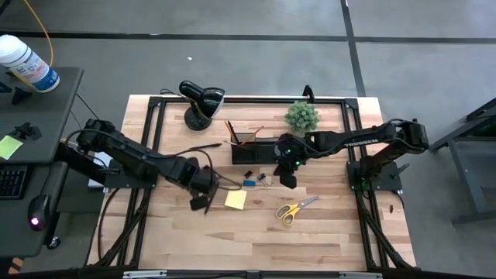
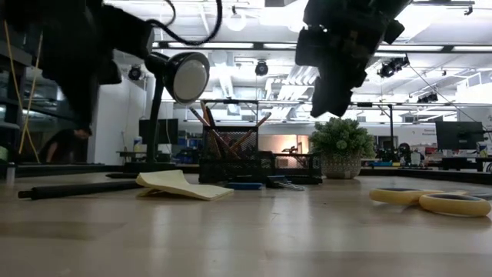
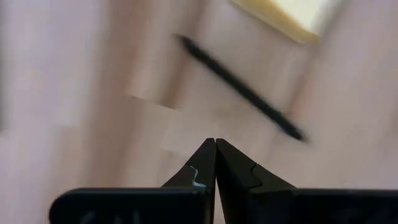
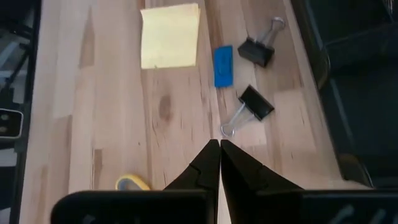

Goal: Pick and place office supplies into organizer
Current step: Put the bottom black pen into the black desk organizer

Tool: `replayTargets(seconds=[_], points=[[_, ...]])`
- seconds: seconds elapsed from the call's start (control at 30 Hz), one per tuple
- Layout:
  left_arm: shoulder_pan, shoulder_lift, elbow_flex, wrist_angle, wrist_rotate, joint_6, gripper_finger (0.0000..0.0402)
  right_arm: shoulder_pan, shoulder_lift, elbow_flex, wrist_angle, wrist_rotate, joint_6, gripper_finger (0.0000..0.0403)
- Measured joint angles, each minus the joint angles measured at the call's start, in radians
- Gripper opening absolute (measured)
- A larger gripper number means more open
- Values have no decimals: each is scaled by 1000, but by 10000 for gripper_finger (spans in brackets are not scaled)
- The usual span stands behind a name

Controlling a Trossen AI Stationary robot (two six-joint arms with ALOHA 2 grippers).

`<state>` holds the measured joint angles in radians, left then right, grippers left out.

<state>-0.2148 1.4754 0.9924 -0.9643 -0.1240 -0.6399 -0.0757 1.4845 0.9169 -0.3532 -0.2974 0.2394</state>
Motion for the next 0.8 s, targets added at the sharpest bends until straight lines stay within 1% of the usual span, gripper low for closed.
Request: replayTargets(seconds=[0.07, 0.13, 0.2, 0.23, 0.3, 0.4, 0.47, 0.57, 0.67, 0.73, 0.8], points=[[18, 0, 0, -17, -60, 47, 1, 0, 0, 0, 11, 1, 0, 11], [33, 0, 0, -6, -60, 138, 1, 0, 0, 0, 20, 4, 0, 11], [47, 0, 0, 32, -2, 243, 1, 0, 0, 0, 22, 3, 6, 11], [53, 0, 0, 53, 30, 270, 1, 0, 0, 0, 22, 3, 7, 11], [51, 0, 0, 90, 81, 265, 1, 5, 0, 0, 22, 4, 7, 11], [27, 0, 0, 151, 102, 175, 1, 16, 0, 0, 22, 8, 7, 11], [4, 0, 0, 169, 104, 87, 1, 27, 0, 0, 22, 19, 7, 11], [-36, 0, 0, 157, 99, -34, 1, 45, 0, 0, 22, 56, 6, 11], [-74, 15, 1, 126, 89, -153, 1, 57, 0, 0, 29, 71, 4, 11], [-95, 20, 0, 115, 90, -199, 2, 62, 0, 0, 37, 75, 6, 11], [-112, 42, 2, 142, 97, -239, 12, 66, 0, 0, 47, 75, 6, 11]])
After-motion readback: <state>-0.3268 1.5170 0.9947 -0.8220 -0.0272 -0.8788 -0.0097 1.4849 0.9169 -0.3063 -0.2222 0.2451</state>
